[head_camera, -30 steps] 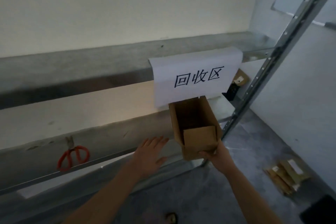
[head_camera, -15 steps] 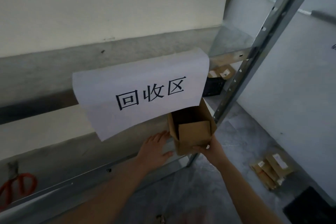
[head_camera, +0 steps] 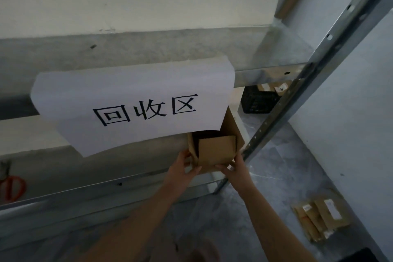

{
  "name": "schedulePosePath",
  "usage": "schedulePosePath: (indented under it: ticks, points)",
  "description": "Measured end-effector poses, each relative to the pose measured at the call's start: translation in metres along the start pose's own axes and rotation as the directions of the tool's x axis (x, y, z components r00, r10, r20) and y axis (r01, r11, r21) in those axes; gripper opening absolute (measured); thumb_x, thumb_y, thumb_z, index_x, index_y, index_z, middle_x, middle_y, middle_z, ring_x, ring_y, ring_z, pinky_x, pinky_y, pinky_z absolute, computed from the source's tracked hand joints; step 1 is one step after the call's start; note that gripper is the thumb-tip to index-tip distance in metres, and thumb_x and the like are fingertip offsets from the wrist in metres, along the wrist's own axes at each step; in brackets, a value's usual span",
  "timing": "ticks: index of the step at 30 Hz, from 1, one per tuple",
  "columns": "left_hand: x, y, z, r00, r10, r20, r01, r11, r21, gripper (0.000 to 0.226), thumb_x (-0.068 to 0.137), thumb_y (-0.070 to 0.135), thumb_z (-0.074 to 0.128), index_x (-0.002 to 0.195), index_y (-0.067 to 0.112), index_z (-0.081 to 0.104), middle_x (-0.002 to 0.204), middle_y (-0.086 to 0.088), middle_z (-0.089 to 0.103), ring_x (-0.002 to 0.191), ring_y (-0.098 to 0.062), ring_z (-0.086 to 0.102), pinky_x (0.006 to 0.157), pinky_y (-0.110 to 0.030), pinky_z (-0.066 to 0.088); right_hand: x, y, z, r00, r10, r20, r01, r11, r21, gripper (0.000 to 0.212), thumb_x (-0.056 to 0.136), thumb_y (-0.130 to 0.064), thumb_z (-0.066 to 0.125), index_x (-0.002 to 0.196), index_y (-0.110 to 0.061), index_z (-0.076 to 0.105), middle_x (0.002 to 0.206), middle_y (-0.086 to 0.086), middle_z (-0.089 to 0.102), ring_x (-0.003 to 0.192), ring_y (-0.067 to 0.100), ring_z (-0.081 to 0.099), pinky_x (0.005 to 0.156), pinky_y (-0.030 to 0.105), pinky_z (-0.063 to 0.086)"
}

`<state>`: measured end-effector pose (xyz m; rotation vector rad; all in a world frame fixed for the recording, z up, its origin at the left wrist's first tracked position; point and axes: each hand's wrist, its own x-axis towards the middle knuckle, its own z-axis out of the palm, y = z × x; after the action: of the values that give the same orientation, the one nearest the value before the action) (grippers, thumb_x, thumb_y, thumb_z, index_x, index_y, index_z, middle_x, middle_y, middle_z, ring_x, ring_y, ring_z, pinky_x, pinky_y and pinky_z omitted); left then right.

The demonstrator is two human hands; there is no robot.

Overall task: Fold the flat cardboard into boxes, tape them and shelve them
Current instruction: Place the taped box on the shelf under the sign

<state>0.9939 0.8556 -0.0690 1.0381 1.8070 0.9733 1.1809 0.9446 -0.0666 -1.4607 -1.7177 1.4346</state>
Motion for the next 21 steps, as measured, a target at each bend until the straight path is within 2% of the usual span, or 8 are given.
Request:
schedulePosePath:
  ticks: [3,5,6,8,10,13,17,21]
  points:
    - [-0.006,0.005,0.001,1.0,0.01,0.008,-0.01,1.0,0.024,0.068,0.083,0.047,0.069,0.139,0.03,0.035,0.135,0.009,0.053,0.125,-0.011,0.051,0.102,-0.036,0.044,-0.005,0.003,-0.004,1.0,-0.002,-0.021,0.001,0.999,-0.034,0.073,0.082,-0.03,0.077,0.134,-0.049,0.029,0.125,-0.031,0.045,0.123,0.012,0.051,0.084,0.009,0.044]
    - [-0.016,0.004,-0.002,1.0,0.014,0.023,-0.017,0.992,0.127,0.077,0.085,0.051,0.065,0.148,0.027,0.027,0.144,0.009,0.042,0.131,-0.012,0.043,0.108,-0.035,0.038,-0.016,0.012,-0.007,0.996,0.035,-0.08,-0.044,0.992,-0.117,0.081,0.081,-0.037,0.076,0.146,-0.034,0.028,0.141,-0.014,0.048,0.131,0.02,0.048,0.098,0.025,0.046]
    - [-0.022,0.002,-0.006,0.999,0.023,0.029,-0.029,0.975,0.22,0.078,0.087,0.053,0.061,0.15,0.027,0.023,0.147,0.009,0.038,0.133,-0.012,0.039,0.109,-0.032,0.034,-0.026,0.017,-0.008,0.991,0.054,-0.12,-0.074,0.983,-0.169,0.083,0.081,-0.04,0.076,0.148,-0.033,0.027,0.147,-0.005,0.045,0.134,0.022,0.046,0.102,0.034,0.044]
    - [-0.037,-0.008,-0.016,0.995,0.084,0.054,-0.099,0.871,0.481,0.074,0.092,0.054,0.052,0.151,0.025,0.02,0.153,0.004,0.03,0.138,-0.015,0.031,0.111,-0.029,0.028,-0.051,0.024,-0.008,0.987,0.054,-0.149,-0.088,0.968,-0.235,0.081,0.081,-0.043,0.075,0.147,-0.036,0.029,0.149,0.0,0.044,0.134,0.022,0.045,0.104,0.039,0.042]
    - [-0.055,-0.022,-0.031,0.978,0.151,0.146,-0.21,0.683,0.7,0.073,0.096,0.055,0.042,0.154,0.023,0.011,0.16,0.002,0.016,0.145,-0.015,0.017,0.118,-0.03,0.014,-0.078,0.028,-0.001,0.992,-0.014,-0.127,-0.031,0.938,-0.346,0.074,0.085,-0.045,0.07,0.146,-0.035,0.032,0.148,-0.001,0.043,0.135,0.02,0.043,0.106,0.039,0.041]
    - [-0.082,-0.035,-0.06,0.94,0.233,0.25,-0.332,0.446,0.831,0.069,0.098,0.055,0.034,0.154,0.022,0.013,0.161,0.0,0.011,0.148,-0.019,0.01,0.119,-0.034,0.001,-0.112,0.021,0.021,0.985,-0.151,-0.081,0.084,0.837,-0.541,0.064,0.093,-0.049,0.056,0.149,-0.033,0.03,0.156,-0.003,0.033,0.146,0.019,0.024,0.118,0.042,0.029]
    - [-0.119,-0.047,-0.116,0.93,0.288,0.228,-0.324,0.352,0.878,0.067,0.095,0.048,0.044,0.152,0.021,0.023,0.157,-0.005,0.026,0.144,-0.026,0.024,0.119,-0.041,0.011,-0.138,-0.02,0.077,0.949,-0.313,0.031,0.244,0.67,-0.701,0.063,0.098,-0.053,0.041,0.153,-0.026,0.027,0.16,0.002,0.026,0.15,0.025,0.012,0.123,0.047,0.006]
    - [-0.164,-0.069,-0.191,0.951,0.296,0.086,-0.189,0.34,0.921,0.065,0.098,0.049,0.039,0.153,0.02,0.022,0.158,-0.006,0.026,0.146,-0.027,0.02,0.119,-0.041,0.009,-0.16,-0.073,0.156,0.886,-0.43,0.173,0.405,0.537,-0.74,0.062,0.097,-0.05,0.041,0.153,-0.029,0.027,0.156,0.006,0.032,0.148,0.029,0.018,0.122,0.05,0.006]
